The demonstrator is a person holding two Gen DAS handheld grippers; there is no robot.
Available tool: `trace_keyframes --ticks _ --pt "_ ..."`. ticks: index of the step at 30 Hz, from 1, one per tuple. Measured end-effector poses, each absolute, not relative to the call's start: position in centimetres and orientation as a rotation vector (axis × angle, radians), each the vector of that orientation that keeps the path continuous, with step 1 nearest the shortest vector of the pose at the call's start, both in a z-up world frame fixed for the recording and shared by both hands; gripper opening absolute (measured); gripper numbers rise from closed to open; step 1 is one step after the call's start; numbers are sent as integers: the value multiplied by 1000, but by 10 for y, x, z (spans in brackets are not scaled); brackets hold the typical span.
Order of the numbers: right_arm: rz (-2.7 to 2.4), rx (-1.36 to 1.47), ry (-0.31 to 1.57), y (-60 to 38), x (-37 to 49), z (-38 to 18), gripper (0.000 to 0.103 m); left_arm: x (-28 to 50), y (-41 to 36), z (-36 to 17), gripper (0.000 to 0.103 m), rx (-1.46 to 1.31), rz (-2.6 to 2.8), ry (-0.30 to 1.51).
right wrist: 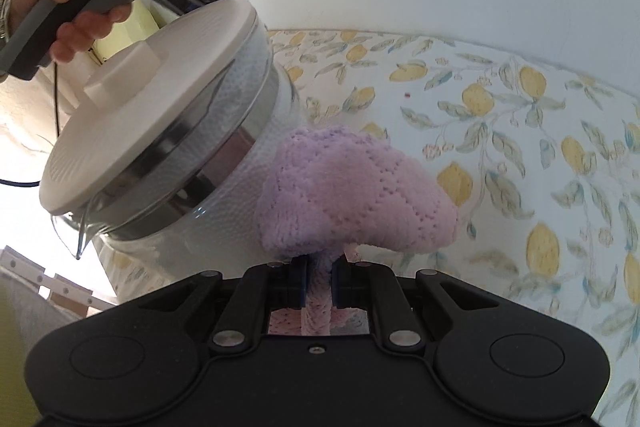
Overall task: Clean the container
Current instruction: 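Wipe the pitcher's glass side with the pink cloth in the right gripper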
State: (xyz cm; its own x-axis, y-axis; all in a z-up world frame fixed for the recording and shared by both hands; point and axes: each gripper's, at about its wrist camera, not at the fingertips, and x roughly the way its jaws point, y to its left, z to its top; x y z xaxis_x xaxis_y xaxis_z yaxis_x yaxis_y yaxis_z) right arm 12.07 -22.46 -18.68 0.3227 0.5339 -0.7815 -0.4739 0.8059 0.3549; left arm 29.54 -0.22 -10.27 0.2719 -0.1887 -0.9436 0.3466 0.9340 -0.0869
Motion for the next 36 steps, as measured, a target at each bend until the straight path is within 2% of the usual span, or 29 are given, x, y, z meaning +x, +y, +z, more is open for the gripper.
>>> trace_keyframes --ticks 8,12,15,22,32,36 --pt "649 41 1041 -227 105 -179 15 304 21 -100 50 -41 -298 1323" --pt "631 41 1014 -236 107 -171 15 300 37 -98 65 -119 -257 1341" --pt "647 81 967 -248 109 -158 15 289 56 -94 71 -217 -241 1339" --pt "722 57 926 -245 123 -151 15 247 87 -82 72 -322 -155 1354" --pt "770 33 970 -236 133 -163 15 198 115 -80 72 -314 -156 1204" --pt "758 43 992 -234 134 -171 15 185 129 -82 72 -162 -244 1005"
